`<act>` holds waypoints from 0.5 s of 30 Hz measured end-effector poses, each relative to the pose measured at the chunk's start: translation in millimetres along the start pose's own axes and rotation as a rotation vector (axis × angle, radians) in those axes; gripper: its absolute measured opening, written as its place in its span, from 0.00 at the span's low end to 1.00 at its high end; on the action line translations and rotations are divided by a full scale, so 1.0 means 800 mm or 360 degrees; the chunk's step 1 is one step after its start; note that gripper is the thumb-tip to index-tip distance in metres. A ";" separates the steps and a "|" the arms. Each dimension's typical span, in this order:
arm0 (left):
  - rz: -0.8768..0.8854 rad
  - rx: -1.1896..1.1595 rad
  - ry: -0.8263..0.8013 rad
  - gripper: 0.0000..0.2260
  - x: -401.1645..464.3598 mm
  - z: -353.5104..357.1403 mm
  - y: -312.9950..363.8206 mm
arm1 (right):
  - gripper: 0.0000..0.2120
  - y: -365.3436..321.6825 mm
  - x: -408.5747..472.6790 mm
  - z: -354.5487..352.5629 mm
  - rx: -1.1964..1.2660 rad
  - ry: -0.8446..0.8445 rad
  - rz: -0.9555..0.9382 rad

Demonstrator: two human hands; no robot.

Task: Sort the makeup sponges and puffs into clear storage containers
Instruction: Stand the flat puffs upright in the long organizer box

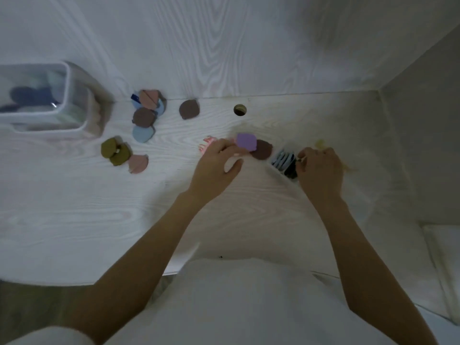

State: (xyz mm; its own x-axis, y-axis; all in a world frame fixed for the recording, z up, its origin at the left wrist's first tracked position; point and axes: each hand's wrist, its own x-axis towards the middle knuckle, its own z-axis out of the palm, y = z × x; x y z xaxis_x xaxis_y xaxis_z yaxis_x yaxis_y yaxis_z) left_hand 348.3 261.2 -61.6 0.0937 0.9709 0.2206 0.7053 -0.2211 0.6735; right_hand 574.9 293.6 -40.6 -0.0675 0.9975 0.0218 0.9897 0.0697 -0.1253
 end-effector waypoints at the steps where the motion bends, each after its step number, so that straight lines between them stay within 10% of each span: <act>1: -0.0065 0.0004 0.0021 0.11 -0.007 -0.012 -0.010 | 0.05 -0.005 0.000 -0.006 0.0054 0.0100 -0.0016; 7: -0.0484 0.0025 0.0223 0.10 -0.055 -0.095 -0.086 | 0.06 -0.115 0.023 -0.016 0.0414 0.0272 -0.0589; 15: -0.1254 0.0396 0.0321 0.19 -0.080 -0.151 -0.216 | 0.19 -0.319 0.095 0.063 0.0371 -0.0564 -0.1342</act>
State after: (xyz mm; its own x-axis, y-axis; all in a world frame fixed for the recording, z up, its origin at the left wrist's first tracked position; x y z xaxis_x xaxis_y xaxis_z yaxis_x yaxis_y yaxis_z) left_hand 135.2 226.0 -106.9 -0.6001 0.7923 -0.1101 0.6481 0.5622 0.5136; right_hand 310.7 352.4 -56.6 -0.8220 0.5603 -0.1021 0.5493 0.7326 -0.4019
